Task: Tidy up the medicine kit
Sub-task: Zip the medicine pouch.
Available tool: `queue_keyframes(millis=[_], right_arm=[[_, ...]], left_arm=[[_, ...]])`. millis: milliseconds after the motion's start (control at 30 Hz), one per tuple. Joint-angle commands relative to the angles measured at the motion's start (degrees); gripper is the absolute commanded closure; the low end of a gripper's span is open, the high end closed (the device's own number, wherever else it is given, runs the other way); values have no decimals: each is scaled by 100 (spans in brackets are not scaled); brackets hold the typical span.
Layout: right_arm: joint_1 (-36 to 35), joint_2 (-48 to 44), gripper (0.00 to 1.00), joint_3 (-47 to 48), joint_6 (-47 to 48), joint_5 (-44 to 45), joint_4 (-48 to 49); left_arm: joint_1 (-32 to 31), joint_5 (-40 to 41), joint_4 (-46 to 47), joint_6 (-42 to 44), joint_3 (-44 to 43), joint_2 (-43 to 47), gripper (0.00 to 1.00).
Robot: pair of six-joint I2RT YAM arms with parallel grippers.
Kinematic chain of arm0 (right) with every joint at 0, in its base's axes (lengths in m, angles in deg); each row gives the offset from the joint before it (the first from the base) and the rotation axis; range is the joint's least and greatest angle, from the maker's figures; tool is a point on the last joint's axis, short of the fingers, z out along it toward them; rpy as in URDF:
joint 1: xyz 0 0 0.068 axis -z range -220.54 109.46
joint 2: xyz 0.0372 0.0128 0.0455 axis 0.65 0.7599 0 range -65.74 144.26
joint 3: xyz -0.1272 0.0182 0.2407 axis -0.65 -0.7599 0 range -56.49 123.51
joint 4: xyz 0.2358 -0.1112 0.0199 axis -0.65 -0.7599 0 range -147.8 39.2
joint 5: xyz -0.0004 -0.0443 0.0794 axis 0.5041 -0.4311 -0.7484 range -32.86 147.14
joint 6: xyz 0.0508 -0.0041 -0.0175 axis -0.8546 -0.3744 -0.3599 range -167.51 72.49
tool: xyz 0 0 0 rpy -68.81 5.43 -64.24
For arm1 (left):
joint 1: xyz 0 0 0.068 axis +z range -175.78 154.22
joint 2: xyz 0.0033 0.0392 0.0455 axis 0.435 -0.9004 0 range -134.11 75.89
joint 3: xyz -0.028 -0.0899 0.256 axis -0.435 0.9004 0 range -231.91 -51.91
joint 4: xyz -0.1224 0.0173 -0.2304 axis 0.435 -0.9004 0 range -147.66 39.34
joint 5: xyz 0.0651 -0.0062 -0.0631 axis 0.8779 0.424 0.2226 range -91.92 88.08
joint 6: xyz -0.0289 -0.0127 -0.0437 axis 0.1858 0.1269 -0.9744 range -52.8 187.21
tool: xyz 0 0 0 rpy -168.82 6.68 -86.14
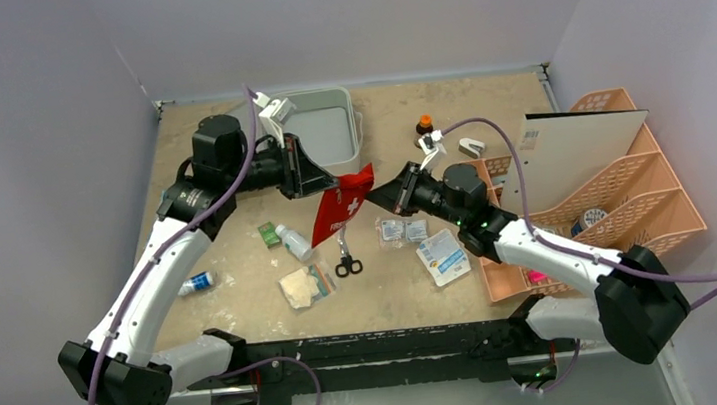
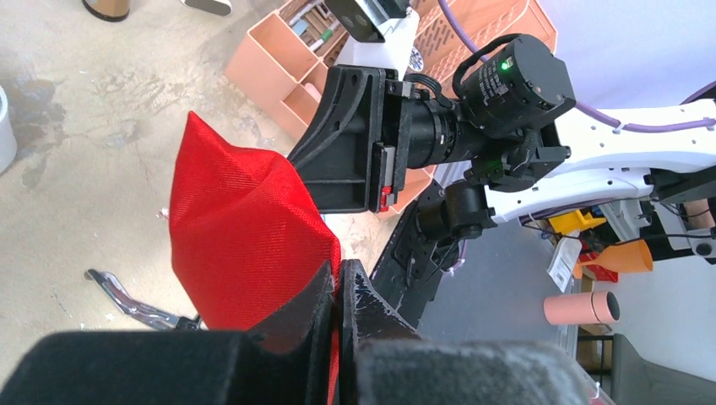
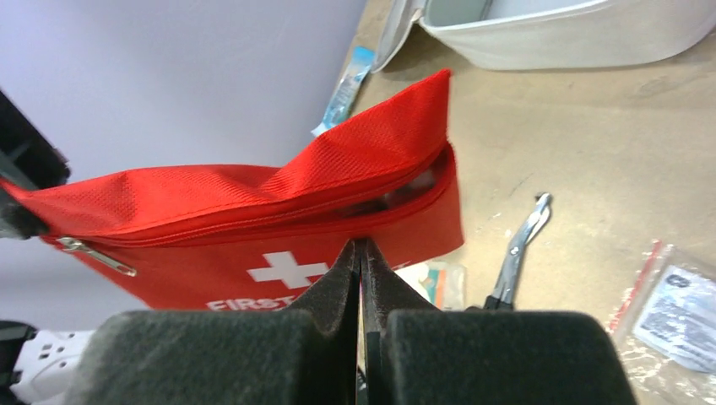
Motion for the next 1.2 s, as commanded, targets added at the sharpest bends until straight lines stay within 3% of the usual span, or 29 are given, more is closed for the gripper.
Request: queue_keyframes(millis=[0, 167, 367, 500, 1167], right_arm=[[126, -238, 100, 72, 325, 5, 116], [111, -262, 99, 761, 1089, -1213, 44], [9, -401, 74, 1456, 2017, -1555, -957], [-57, -333, 64, 1725, 2413, -1666, -1120], [-466, 305, 51, 2434, 3246, -1522, -1737]], left_arm=[[19, 267, 90, -11, -356, 86, 100], [19, 519, 21, -131, -412, -56, 100], [19, 694, -85, -189, -449, -157, 100], [19, 562, -85, -395, -480, -248, 100], [19, -129, 390, -1094, -384, -259, 100]])
